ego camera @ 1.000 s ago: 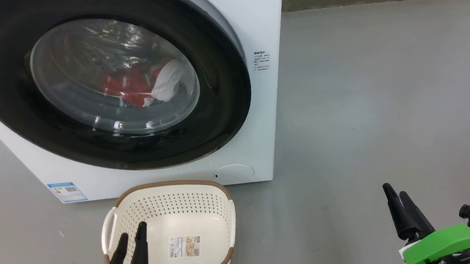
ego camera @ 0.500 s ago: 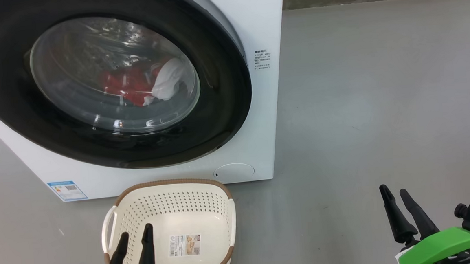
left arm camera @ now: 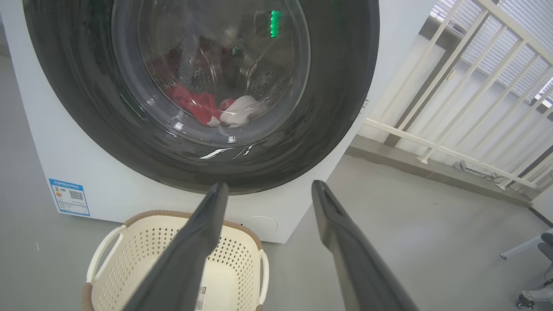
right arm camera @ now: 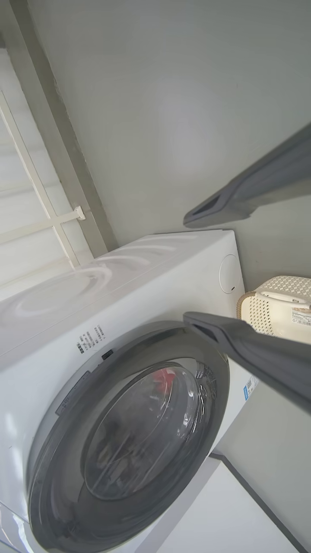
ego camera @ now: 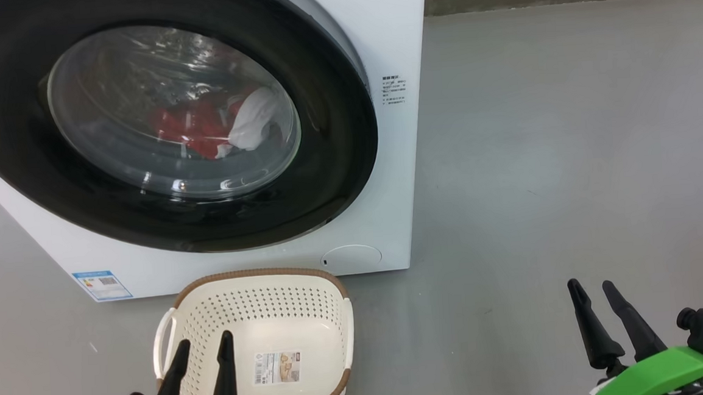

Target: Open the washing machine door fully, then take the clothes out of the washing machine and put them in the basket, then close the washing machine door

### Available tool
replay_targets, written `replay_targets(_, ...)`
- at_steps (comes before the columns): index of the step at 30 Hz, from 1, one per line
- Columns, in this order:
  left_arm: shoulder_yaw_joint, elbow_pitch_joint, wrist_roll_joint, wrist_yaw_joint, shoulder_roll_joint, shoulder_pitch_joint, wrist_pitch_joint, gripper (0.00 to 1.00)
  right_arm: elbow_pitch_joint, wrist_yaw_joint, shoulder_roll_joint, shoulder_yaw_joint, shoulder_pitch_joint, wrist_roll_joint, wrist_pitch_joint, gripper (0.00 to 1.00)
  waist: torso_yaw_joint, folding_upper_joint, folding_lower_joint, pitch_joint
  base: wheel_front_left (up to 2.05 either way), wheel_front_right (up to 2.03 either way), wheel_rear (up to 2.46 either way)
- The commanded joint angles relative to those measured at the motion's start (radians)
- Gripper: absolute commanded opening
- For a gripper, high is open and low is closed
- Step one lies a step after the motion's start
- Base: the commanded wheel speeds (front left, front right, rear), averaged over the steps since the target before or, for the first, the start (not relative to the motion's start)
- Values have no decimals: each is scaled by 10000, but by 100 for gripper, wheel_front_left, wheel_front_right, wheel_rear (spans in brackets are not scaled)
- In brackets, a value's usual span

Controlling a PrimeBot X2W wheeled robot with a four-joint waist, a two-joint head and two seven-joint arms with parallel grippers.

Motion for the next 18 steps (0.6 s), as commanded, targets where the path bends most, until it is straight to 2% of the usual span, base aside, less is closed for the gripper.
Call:
replay_targets(1, 163, -354, 474, 89, 104, -48, -153, 100, -314, 5, -225, 123, 47, -392, -178, 100, -1, 0, 0, -10, 0, 0, 0)
replay_targets(18, 50, -651, 2542, 221, 118, 68, -653, 100, -540, 5, -333, 26, 314, -2036, -679, 100, -61, 0, 0, 8, 0, 0, 0)
